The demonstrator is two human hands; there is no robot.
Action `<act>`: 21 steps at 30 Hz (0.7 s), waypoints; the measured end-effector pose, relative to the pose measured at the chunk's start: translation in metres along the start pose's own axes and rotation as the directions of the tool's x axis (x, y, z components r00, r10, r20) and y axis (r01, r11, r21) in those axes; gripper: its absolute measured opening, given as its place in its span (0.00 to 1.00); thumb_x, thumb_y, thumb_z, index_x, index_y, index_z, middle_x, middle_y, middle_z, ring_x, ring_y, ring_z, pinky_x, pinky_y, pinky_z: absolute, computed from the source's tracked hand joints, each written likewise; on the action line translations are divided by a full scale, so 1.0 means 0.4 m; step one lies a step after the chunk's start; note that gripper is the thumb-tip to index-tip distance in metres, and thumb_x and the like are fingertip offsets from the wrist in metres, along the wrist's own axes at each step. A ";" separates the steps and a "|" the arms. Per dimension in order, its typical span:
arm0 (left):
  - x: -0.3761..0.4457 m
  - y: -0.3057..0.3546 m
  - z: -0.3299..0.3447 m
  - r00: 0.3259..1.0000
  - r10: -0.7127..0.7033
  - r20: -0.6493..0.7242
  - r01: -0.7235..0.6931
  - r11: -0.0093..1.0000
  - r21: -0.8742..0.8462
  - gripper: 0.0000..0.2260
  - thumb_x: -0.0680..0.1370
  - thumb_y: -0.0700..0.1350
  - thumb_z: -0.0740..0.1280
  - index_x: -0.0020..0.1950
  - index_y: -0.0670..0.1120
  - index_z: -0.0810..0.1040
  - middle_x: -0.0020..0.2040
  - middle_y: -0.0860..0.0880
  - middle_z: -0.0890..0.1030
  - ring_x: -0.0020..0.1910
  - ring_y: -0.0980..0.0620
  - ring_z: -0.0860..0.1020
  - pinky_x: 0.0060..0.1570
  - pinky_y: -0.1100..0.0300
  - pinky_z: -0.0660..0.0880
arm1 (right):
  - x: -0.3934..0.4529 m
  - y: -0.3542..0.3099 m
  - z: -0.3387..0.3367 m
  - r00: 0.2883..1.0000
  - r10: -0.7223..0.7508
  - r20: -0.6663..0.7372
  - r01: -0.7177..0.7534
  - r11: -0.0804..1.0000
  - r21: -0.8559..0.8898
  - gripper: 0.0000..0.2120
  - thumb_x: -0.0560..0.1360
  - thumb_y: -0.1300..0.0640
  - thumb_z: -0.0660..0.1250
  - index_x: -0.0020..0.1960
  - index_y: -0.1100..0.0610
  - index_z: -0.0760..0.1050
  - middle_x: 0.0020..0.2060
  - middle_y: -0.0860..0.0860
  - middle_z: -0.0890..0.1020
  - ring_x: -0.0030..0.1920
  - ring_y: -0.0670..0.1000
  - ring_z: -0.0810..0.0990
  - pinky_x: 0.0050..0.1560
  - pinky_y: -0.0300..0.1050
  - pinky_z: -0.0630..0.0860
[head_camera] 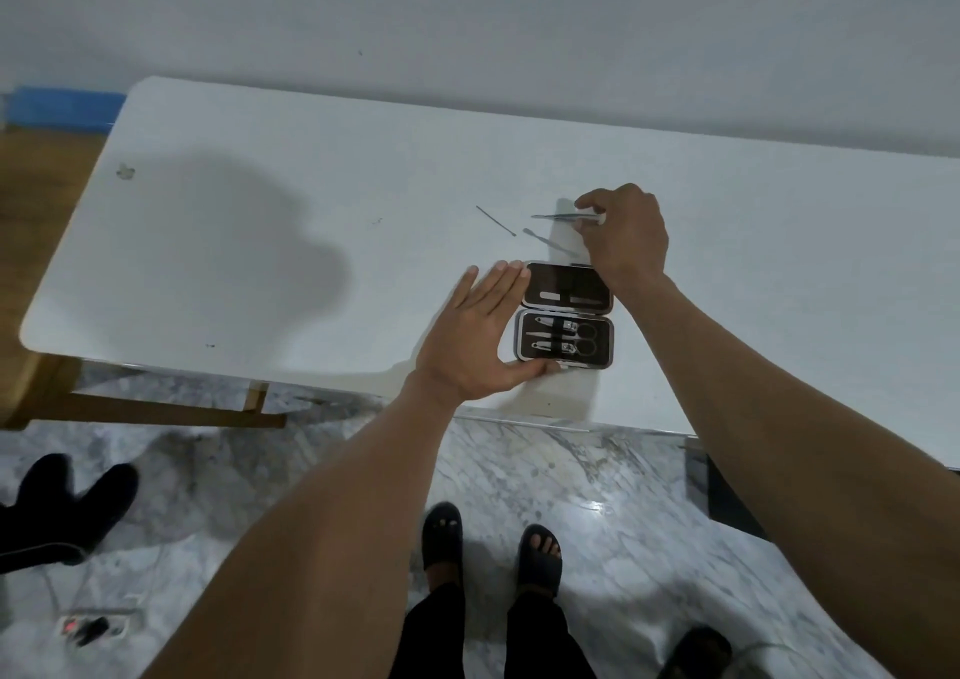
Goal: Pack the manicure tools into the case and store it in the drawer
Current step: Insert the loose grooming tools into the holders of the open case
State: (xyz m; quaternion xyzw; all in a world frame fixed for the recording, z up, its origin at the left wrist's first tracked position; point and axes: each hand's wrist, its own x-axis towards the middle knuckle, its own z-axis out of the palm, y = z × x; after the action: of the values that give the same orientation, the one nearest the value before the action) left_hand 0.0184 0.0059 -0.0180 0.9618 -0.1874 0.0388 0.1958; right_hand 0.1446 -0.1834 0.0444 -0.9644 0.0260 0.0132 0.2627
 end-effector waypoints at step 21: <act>0.005 0.008 -0.016 0.998 -0.028 0.054 0.028 1.000 -0.003 0.51 0.74 0.77 0.59 0.83 0.41 0.58 0.83 0.45 0.60 0.84 0.49 0.56 0.82 0.44 0.53 | -0.100 0.057 -0.058 1.000 0.002 -0.004 -0.002 0.997 0.081 0.05 0.73 0.52 0.72 0.48 0.49 0.85 0.45 0.47 0.86 0.50 0.51 0.81 0.47 0.48 0.78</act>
State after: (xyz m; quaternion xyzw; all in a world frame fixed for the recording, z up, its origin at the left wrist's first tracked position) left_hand 0.0192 0.0049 -0.0106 0.9647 -0.1792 0.0098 0.1928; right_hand 0.1037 -0.2133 0.0544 -0.9530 0.0278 0.0105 0.3015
